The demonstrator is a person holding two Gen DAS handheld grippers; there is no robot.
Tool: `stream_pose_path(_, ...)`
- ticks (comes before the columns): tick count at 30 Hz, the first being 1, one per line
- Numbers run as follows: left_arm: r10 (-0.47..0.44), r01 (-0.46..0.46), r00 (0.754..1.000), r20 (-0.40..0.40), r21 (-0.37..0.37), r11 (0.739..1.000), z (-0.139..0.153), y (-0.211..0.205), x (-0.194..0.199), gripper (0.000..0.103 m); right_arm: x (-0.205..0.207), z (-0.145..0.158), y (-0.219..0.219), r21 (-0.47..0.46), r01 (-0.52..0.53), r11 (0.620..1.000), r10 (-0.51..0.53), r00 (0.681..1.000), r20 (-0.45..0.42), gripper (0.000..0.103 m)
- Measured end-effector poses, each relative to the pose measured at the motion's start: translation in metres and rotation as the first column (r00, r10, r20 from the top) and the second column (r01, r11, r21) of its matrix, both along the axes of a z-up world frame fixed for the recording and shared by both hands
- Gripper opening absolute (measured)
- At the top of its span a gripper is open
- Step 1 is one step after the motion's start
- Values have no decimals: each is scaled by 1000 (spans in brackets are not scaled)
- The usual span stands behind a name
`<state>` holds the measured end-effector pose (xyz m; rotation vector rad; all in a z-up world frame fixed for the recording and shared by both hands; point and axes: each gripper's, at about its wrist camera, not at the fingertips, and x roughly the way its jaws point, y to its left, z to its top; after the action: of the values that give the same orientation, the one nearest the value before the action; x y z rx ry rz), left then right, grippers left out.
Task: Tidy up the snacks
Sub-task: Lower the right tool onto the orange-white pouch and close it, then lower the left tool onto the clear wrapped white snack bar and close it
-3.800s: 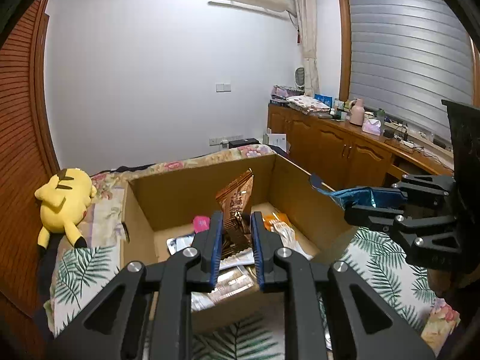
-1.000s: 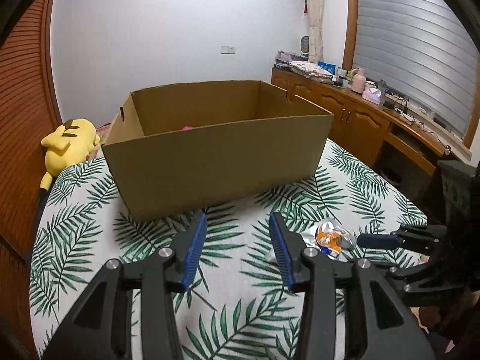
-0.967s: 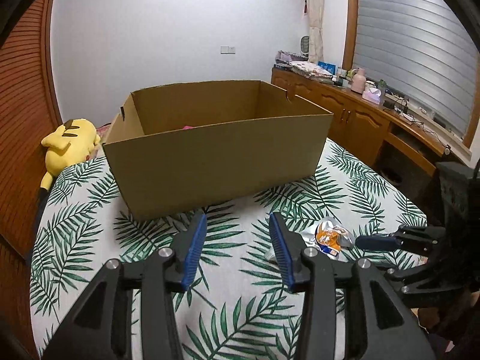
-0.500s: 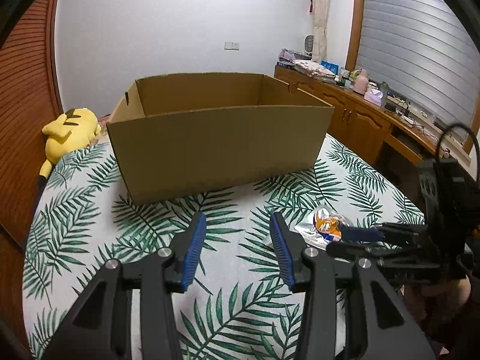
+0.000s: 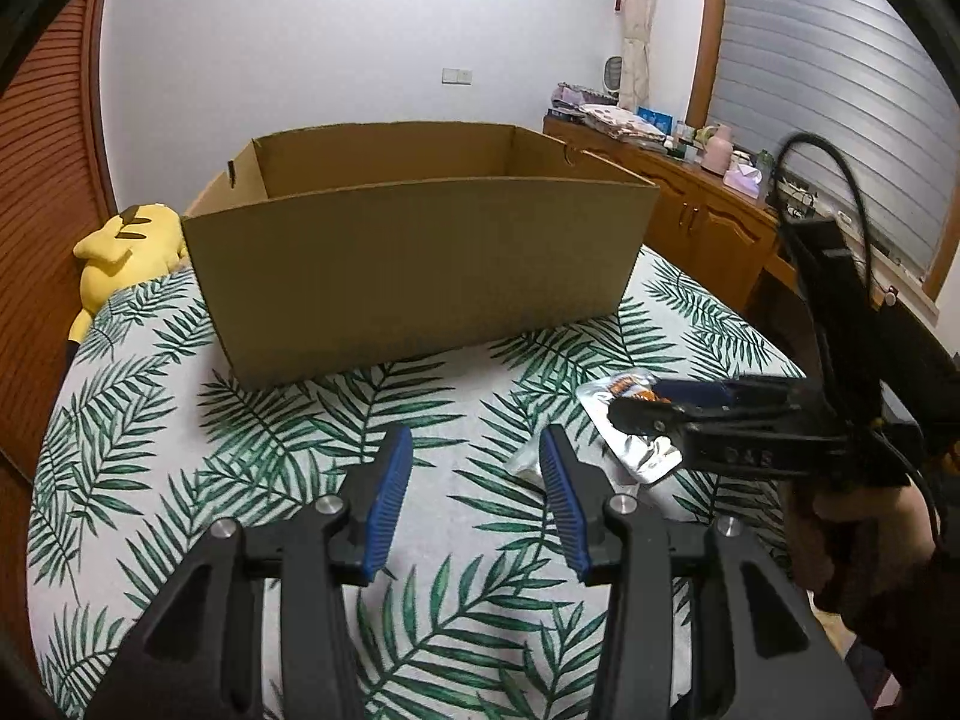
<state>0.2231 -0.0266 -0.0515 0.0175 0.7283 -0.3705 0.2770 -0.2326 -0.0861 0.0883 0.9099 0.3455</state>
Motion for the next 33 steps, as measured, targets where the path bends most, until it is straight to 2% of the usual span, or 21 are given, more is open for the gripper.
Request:
stream_pose_path(8,-18,17,998,-65,-12,1000,-11,-18,5,44,5,-4,13,-198,-109,974,113,994,9,53)
stream_pose_path(10,-16,16,996,-82,-5,1000,-16,-24,8,44,5,-5,14,-200,-123,972,127,992,9,50)
stream_pose_path(12,-14,14,995,-101,-3,1000,-20,-29,10,44,5,-5,10,-193,-128,973,134,991,16,43)
stream_pose_path(22,11,-16,981,-192,-22,1000,-36,-52,25,44,0,-6,4,-181,-159,970,172,983,58,42)
stream_pose_path(28,61,-53,975,-214,45,998,-48,-62,34,44,0,-6,2,-168,-160,973,172,983,60,42)
stream_pose_path(33,66,-51,980,-190,84,995,-48,-65,33,46,-1,-7,2,-173,-160,972,173,983,62,42)
